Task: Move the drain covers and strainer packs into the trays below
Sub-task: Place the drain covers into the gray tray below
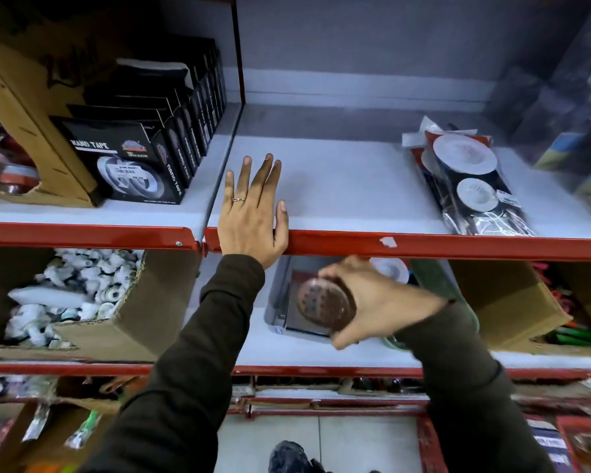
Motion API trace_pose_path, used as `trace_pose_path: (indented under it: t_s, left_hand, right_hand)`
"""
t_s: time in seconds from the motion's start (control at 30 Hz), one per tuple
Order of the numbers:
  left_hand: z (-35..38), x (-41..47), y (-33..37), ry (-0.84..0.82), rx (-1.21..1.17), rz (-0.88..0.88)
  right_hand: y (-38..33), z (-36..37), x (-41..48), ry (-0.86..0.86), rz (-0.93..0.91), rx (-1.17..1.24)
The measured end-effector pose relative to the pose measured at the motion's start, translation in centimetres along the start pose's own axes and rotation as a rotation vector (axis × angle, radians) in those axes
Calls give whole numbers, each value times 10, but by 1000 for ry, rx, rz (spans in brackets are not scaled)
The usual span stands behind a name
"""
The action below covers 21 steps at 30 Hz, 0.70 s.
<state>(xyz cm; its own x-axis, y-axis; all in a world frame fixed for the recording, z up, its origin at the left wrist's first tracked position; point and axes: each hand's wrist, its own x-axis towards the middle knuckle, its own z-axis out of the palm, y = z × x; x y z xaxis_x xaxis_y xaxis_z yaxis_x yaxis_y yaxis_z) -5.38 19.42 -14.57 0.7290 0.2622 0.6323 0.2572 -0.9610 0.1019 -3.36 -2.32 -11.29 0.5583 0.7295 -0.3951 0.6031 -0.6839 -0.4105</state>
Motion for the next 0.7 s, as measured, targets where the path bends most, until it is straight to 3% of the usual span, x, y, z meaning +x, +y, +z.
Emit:
trace_pose_path:
  t_s: [0.1, 0.27, 0.5, 0.7]
  left_hand:
    - [1, 1, -1, 16, 8, 12]
    - [4, 1, -2, 41, 16, 41]
    - [3, 3, -3, 25, 30, 46]
    - [-2, 2, 1, -31, 18, 38]
  right_hand:
    - [23, 47, 51, -116, 130, -12]
    - [52, 96, 132, -11, 269, -16]
    - [66, 141, 166, 35, 297, -91]
    - [69, 130, 123, 413, 143, 52]
